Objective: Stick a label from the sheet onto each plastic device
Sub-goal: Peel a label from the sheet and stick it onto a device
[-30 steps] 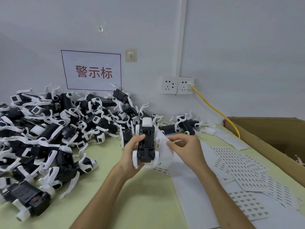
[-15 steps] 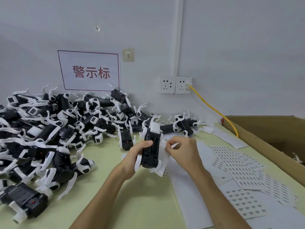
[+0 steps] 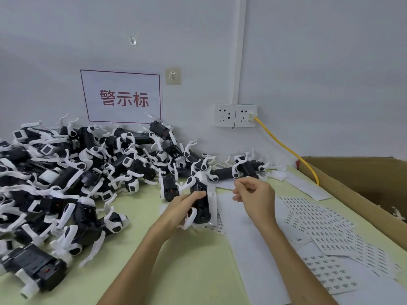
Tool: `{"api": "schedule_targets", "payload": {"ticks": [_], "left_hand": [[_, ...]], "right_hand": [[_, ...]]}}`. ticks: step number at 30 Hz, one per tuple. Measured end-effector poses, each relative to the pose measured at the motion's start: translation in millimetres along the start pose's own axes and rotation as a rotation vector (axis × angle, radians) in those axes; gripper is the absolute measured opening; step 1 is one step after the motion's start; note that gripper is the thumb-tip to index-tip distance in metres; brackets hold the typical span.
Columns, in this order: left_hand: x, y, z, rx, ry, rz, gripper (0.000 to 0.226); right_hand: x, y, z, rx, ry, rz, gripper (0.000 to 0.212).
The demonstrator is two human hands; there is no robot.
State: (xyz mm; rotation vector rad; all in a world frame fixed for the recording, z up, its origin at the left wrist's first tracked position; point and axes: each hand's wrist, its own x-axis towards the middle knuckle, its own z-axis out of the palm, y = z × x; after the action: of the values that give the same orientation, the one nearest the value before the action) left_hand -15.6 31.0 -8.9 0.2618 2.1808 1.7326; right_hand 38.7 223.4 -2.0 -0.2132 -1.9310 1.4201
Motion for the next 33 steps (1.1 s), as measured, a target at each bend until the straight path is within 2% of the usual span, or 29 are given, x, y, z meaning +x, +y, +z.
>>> {"api": "schedule_targets", "payload": {"ticks": [2,4,5,7,8,11,14,16,18,23,28,33], "left_hand": [[-2,-6,-4,-0.051,0.100,0.028,0.050],[-2,-4,-4,-0.107,0.266,0.113,0.036],[1,-2,-5,-0.067,0.363,0.178,0.036],[0,2,-6,0.038,0.504,0.306,0.057],[-3,4,-7,0.030,0.524,0.349,0.062],[-8,9,-7,-0.176,0.395,0.322,0.053],[-10,11,-6,-0.458,0.131,0.176,0.041],[-12,11,-6,-0.590,-0.039,0.158,0.049],[-14,10,-5,-0.612,-0.127,0.144,0.055],[-13,9,1,-0.689,-0.209,0.151,0.072],[-13,9,1,-0.731,-0.209,0.184,0.060],[-14,10,5,-0.738,-0.221,0.181,0.074]], "right_hand": [[-2,0,2,0.017,-0.017,-0.005,0.019],[-2,-1,3,0.044,-0.024,0.003,0.014],[-2,-1,2,0.066,-0.026,0.013,0.013],[-1,-2,2,0.125,-0.035,0.034,0.015],[-1,-2,2,0.144,-0.044,0.039,0.017],[-1,-4,3,0.146,-0.079,0.034,0.024],[-1,-6,3,0.171,-0.106,0.056,0.030],[-1,-8,2,0.213,-0.120,0.086,0.032],[-1,-9,2,0.256,-0.148,0.114,0.032],[-4,-12,5,0.276,-0.257,0.099,0.031],[-6,-12,7,0.230,-0.276,0.061,0.030],[-6,-10,7,0.198,-0.265,0.034,0.030]]}}
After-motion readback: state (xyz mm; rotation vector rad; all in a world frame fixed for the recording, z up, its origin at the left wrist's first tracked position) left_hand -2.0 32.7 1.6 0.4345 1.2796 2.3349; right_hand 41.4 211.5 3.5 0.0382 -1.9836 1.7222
